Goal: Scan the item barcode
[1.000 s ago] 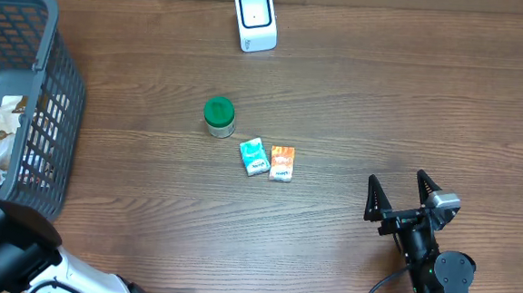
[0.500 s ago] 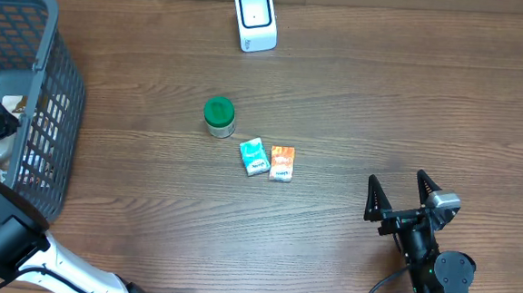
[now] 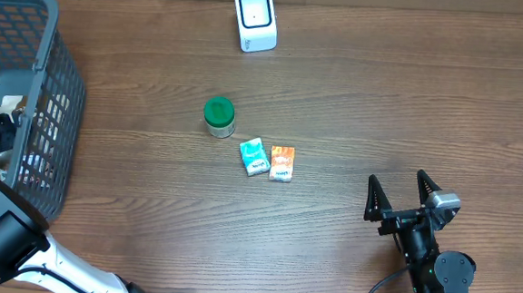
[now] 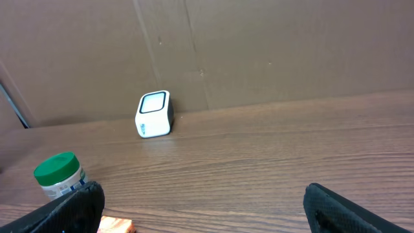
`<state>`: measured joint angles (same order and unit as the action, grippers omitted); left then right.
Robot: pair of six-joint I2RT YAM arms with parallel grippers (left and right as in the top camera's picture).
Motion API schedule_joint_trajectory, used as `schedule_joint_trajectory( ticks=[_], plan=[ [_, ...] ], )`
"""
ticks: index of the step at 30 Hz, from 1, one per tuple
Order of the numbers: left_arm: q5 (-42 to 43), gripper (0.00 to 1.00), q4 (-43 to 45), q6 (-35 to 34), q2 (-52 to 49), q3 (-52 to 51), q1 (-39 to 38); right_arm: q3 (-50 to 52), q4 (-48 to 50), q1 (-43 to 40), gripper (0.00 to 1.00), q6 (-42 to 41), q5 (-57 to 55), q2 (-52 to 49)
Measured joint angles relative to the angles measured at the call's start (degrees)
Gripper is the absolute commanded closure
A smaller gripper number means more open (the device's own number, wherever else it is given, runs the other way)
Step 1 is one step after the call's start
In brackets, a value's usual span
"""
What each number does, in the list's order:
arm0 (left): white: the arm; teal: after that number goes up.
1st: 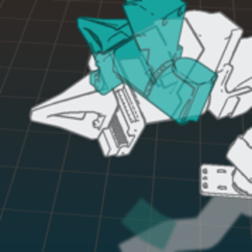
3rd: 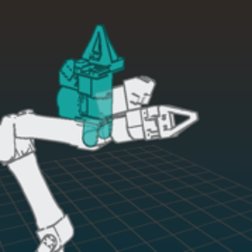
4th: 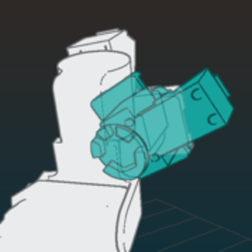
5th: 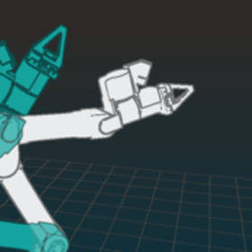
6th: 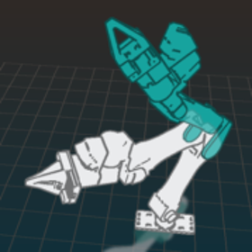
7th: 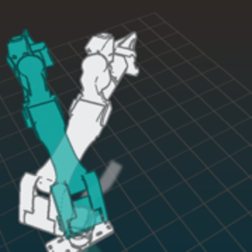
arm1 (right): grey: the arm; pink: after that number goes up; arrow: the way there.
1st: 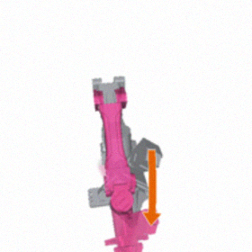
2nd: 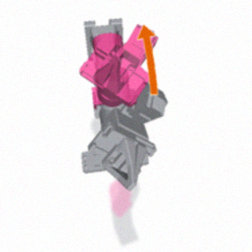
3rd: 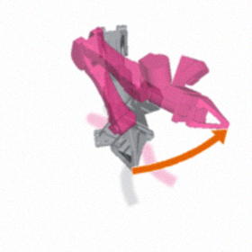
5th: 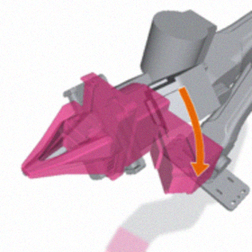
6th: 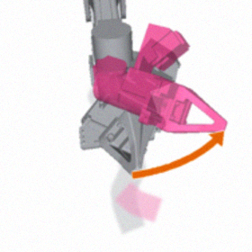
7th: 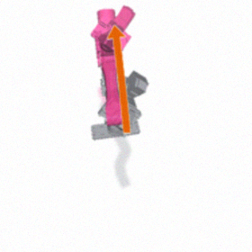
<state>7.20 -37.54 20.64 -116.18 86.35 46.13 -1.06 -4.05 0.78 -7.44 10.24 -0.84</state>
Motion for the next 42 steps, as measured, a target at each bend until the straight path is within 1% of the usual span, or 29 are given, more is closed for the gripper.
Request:
schedule_joint_trajectory(
  ticks=[4, 9, 10, 11, 13, 17, 21, 25, 30, 33, 39, 42],
  plan=[
    [0.17, 0.13, 3.37, 0.57, 0.00, -2.23, 0.00, 0.00, -0.04, 0.00, 0.00, 0.00, -0.02, 0.00],
    [0.79, 0.31, 6.38, 0.81, 0.26, -4.26, 0.00, 0.00, -0.02, 0.00, 0.00, -0.02, 0.00, 0.00],
    [1.18, 0.38, 6.80, 1.01, 0.37, -4.68, 0.00, 0.00, -0.02, 0.02, 0.00, -0.02, 0.00, 0.00],
    [1.36, 0.43, 6.93, 0.90, 0.46, -4.83, 0.00, 0.00, -0.02, 0.00, 0.00, -0.02, 0.00, 0.00],
    [2.25, 0.56, 7.17, 0.96, 0.59, -5.40, 0.02, 0.00, -0.02, 0.02, 0.00, -0.02, -0.02, 0.00],
    [3.89, 0.96, 6.97, 1.05, 0.74, -5.75, 0.07, 0.00, -0.02, 0.02, 0.00, -0.02, 0.00, 0.00],
    [5.05, 0.96, 6.80, 0.26, 0.79, -6.08, 0.04, 0.00, 0.00, 0.02, 0.00, -0.04, 0.00, 0.00],
    [5.46, 0.96, 6.23, -1.95, 0.79, -5.88, 0.04, 0.00, -0.02, 0.00, 0.00, 0.00, 0.00, 0.00],
    [6.99, 0.96, 0.22, -5.75, 0.74, -2.32, 0.04, 0.00, 0.00, 0.02, 0.00, 0.00, 0.00, 0.00],
    [8.52, 0.96, -3.63, -8.55, 0.74, 3.02, 0.04, 0.00, 0.02, 0.00, 0.00, 0.00, 0.00, 0.00],
    [10.36, 0.96, -12.70, -15.21, 0.87, 18.16, 0.04, 0.00, 0.00, 0.00, 0.00, 0.00, 0.00, 0.00],
    [11.96, 0.96, -15.61, -17.42, 1.73, 22.88, 0.04, 0.00, 0.02, 0.02, 0.00, 0.00, 0.00, 0.00]
  ],
)
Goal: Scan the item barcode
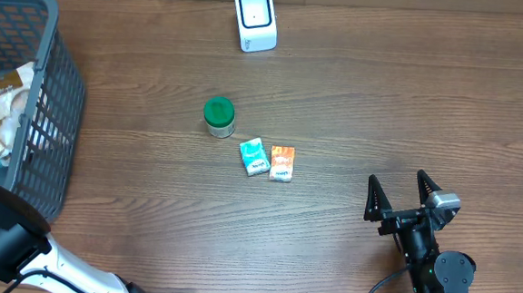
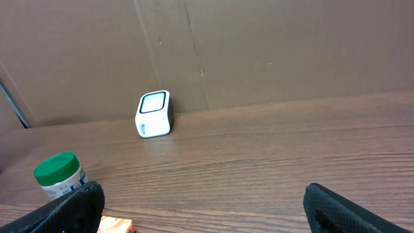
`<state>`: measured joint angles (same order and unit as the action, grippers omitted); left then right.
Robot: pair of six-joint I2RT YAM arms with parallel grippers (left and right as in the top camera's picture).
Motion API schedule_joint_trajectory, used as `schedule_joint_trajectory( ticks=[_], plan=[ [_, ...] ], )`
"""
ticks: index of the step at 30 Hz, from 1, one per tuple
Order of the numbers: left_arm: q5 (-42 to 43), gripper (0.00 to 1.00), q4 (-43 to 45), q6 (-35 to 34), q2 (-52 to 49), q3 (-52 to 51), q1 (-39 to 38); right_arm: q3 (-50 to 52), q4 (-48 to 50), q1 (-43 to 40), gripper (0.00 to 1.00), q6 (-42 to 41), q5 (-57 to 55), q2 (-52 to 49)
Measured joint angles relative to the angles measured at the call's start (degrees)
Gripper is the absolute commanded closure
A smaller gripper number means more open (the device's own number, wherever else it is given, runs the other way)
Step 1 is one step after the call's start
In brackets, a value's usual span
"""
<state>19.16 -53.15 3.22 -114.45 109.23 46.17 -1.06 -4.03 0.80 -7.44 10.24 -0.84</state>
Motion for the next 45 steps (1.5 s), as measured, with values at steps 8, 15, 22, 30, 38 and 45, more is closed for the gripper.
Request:
schedule_joint_trajectory(
  ticks=[8, 15, 22, 30, 38, 45],
  plan=[
    [2.93, 0.96, -1.51, -2.86, 6.58, 4.48, -0.04, 0.00, -0.04, -0.02, 0.00, -0.02, 0.00, 0.00],
    [-3.78, 0.67, -6.19, -6.32, 7.65, 3.54, -0.04, 0.00, -0.04, -0.02, 0.00, -0.02, 0.00, 0.00],
    [-7.30, 0.53, -6.60, -12.09, 5.51, -5.81, -0.04, 0.00, -0.04, -0.02, 0.00, 0.00, 0.02, 0.00],
    [-12.79, 0.03, -3.32, -20.11, 4.37, -15.17, -0.04, 0.00, -0.02, -0.02, 0.00, -0.02, 0.00, 0.00],
    [-14.32, 0.00, -0.79, -24.57, 4.39, -21.64, -0.07, 0.00, -0.04, -0.02, 0.00, 0.00, 0.00, 0.00],
    [-14.78, 0.00, 3.37, -27.54, 4.39, -28.37, -0.04, 0.00, -0.02, 0.00, 0.00, -0.02, 0.00, 0.00]
  ],
)
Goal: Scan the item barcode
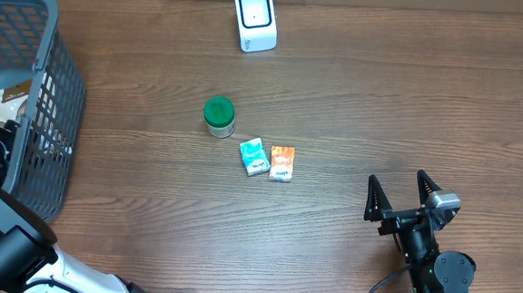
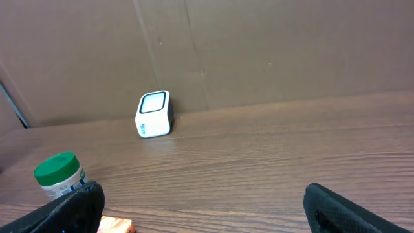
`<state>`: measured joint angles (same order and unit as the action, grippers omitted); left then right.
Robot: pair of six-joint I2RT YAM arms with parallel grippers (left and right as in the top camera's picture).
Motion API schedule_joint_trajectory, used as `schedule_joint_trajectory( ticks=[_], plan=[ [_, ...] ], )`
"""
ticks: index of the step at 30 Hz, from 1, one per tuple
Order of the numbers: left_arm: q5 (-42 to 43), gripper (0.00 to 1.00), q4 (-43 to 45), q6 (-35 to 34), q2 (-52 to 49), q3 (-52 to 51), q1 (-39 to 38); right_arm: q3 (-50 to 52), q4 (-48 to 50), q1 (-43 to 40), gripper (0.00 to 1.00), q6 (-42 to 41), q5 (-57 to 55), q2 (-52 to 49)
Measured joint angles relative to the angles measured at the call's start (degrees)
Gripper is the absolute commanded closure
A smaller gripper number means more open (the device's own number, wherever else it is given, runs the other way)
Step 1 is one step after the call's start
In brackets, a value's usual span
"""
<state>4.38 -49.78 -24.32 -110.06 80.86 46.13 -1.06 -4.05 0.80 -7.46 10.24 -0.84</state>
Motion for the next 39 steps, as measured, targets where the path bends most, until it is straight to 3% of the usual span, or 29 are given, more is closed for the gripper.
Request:
schedule_joint_trajectory(
  ticks=[13, 15, 17, 18, 21, 26, 39],
  plan=[
    [1.97, 0.00, 12.92, -2.38, 0.00, -4.57, 0.00, 0.00, 0.00, -0.02, 0.00, 0.00, 0.00, 0.00],
    [2.27, 0.12, 14.23, -2.45, 0.00, -4.63, 0.00, 0.00, 0.00, -0.02, 0.00, 0.02, 0.00, 0.00],
    [2.49, 0.50, 15.37, -3.02, 0.00, -4.66, -0.02, 0.00, -0.04, 0.00, 0.00, 0.00, -0.02, 0.00],
    [2.58, 0.63, 15.78, -2.75, 0.00, -4.66, 0.00, 0.00, 0.00, -0.02, 0.00, 0.00, 0.00, 0.00],
    [2.91, 0.81, 16.81, -2.75, 0.00, -4.66, -0.02, 0.00, -0.02, -0.02, 0.00, 0.00, 0.00, 0.00],
    [3.54, 0.96, 17.35, -2.99, 0.00, -4.66, 0.00, 0.00, -0.02, -0.02, 0.00, 0.00, 0.00, 0.00],
    [12.22, 0.96, 14.14, -0.46, 0.76, -1.46, 0.04, 0.00, -0.02, -0.02, 0.00, -0.02, 0.00, 0.00]
  ],
)
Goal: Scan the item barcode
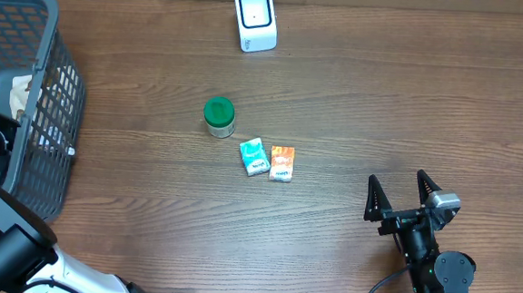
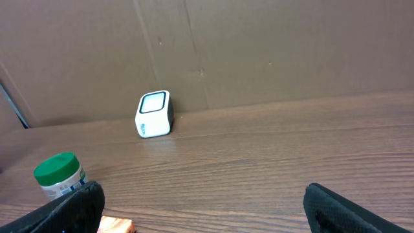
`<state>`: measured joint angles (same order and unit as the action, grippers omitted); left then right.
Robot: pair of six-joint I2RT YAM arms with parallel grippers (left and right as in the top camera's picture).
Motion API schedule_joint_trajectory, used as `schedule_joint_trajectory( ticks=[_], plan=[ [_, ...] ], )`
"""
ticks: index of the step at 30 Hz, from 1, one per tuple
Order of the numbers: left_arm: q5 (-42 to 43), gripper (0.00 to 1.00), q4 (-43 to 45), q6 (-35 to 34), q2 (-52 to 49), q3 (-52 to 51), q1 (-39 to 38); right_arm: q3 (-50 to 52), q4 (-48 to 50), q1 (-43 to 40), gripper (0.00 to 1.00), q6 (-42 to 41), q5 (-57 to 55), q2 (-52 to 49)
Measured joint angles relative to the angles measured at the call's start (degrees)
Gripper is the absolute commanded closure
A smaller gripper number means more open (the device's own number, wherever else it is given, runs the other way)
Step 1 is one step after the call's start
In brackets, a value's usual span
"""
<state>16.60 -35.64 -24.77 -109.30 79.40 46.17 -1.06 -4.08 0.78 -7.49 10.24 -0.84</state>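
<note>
The white barcode scanner stands at the table's far edge, its window facing up; the right wrist view shows the scanner against the cardboard wall. A green-lidded jar, a teal packet and an orange packet lie mid-table. My right gripper rests open near the front right, nothing between its fingers. My left arm's black end reaches into the grey basket; its jaws are hidden by the mesh. A tan packet lies inside.
The jar and a corner of the orange packet sit ahead-left of the right gripper. Brown cardboard walls off the table's far side. The basket fills the left edge of the table.
The tan packet in the basket now lies a little further right and back. The left arm's end stays at about the same spot. The right arm has not moved.
The left arm's end sat among the basket's contents. Then it was drawn back toward the front left, with a tan bag and a teal item showing inside. Then it was back at the basket's left side, where it remains. The table items and right arm never moved.
</note>
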Motion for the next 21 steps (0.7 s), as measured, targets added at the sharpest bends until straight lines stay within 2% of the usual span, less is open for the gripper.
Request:
schedule_joint_trajectory(
  ticks=[10, 11, 12, 15, 16, 21],
  plan=[
    [1.68, 0.96, -2.89, 1.38, 13.81, 13.40, -0.04, 0.00, 0.02, 0.00, 0.00, 0.02, 0.02, 0.00],
    [1.49, 0.94, -2.89, 1.38, 15.52, 14.29, -0.07, 0.00, 0.00, 0.00, 0.00, 0.02, 0.00, 0.00],
    [1.14, 0.84, -2.95, 1.38, 17.27, 14.99, -0.07, 0.00, 0.00, 0.00, 0.00, 0.02, 0.00, 0.00],
    [-0.61, 0.34, -4.98, 2.08, 20.57, 16.15, -0.07, 0.00, 0.02, 0.00, 0.00, 0.02, 0.00, 0.00],
    [-1.44, 0.24, -6.34, 2.23, 20.98, 16.31, -0.07, 0.00, 0.02, 0.00, 0.00, 0.02, 0.00, 0.00],
    [-4.33, 0.14, -9.99, 6.21, 16.96, 16.33, -0.07, 0.00, 0.00, 0.00, 0.00, 0.02, 0.00, 0.00]
  ],
)
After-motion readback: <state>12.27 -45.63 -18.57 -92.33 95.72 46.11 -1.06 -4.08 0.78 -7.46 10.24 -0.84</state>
